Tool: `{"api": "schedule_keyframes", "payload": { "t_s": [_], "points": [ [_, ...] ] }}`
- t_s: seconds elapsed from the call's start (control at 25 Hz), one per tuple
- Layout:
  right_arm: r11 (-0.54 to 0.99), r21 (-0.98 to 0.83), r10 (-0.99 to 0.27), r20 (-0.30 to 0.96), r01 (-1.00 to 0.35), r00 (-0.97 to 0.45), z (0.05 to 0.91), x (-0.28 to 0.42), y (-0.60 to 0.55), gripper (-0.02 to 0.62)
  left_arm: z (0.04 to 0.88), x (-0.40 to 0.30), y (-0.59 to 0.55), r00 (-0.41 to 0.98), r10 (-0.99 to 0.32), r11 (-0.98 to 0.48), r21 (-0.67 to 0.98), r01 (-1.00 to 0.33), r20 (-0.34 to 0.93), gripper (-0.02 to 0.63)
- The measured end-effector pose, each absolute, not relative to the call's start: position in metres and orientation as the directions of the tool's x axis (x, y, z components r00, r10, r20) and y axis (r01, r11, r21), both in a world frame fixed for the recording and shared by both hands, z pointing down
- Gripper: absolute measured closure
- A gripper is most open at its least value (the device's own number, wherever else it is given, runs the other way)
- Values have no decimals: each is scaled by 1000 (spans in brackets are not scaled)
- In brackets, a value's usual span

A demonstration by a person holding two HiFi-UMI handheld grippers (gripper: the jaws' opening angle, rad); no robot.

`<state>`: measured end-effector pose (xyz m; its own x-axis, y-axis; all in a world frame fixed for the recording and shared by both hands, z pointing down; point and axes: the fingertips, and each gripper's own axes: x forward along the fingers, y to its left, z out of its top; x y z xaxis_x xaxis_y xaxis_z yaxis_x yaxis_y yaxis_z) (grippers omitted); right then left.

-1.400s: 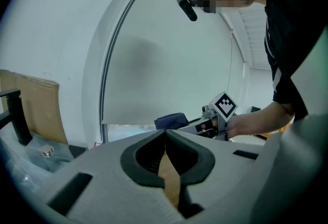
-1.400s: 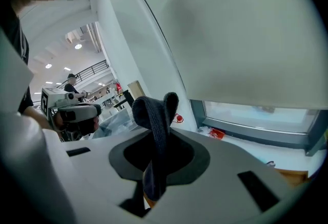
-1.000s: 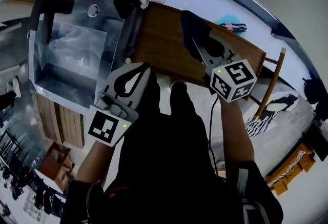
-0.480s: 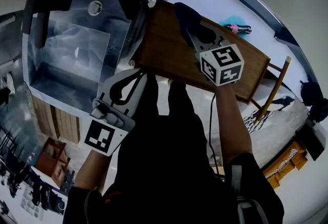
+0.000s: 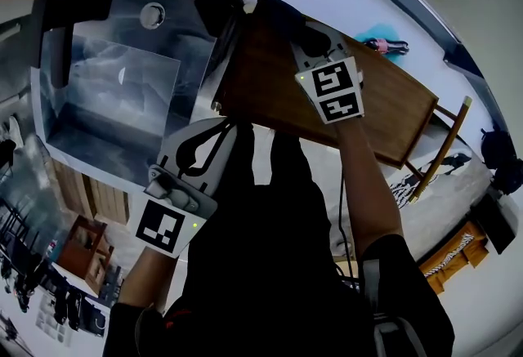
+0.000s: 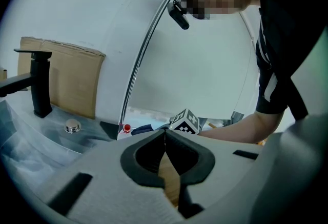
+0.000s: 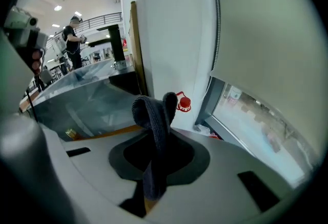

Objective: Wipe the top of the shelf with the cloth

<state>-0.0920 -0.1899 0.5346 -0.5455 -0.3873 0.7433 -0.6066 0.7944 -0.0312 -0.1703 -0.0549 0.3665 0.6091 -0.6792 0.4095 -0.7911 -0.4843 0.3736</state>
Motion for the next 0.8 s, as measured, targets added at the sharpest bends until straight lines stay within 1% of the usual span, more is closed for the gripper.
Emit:
{"api": "schedule_keyframes", "payload": {
  "t_s": [0.2, 0.36, 0.52, 0.8],
  "points": [
    [870, 130, -383, 786, -476, -486, 561, -109, -187, 546, 371, -176, -56, 610, -674, -480, 382, -790, 416, 584],
    [898, 190, -370, 814, -398, -447, 583, -119, -178, 546, 373, -177, -55, 615, -669, -481, 388, -786, 417, 584],
    [908, 213, -363, 831, -361, -422, 596, -121, -171, 546, 375, -177, -55, 616, -665, -481, 389, -786, 421, 584],
    [910, 220, -361, 837, -351, -411, 604, -119, -171, 546, 375, -173, -55, 616, -664, -481, 389, -786, 424, 584]
  ]
}}
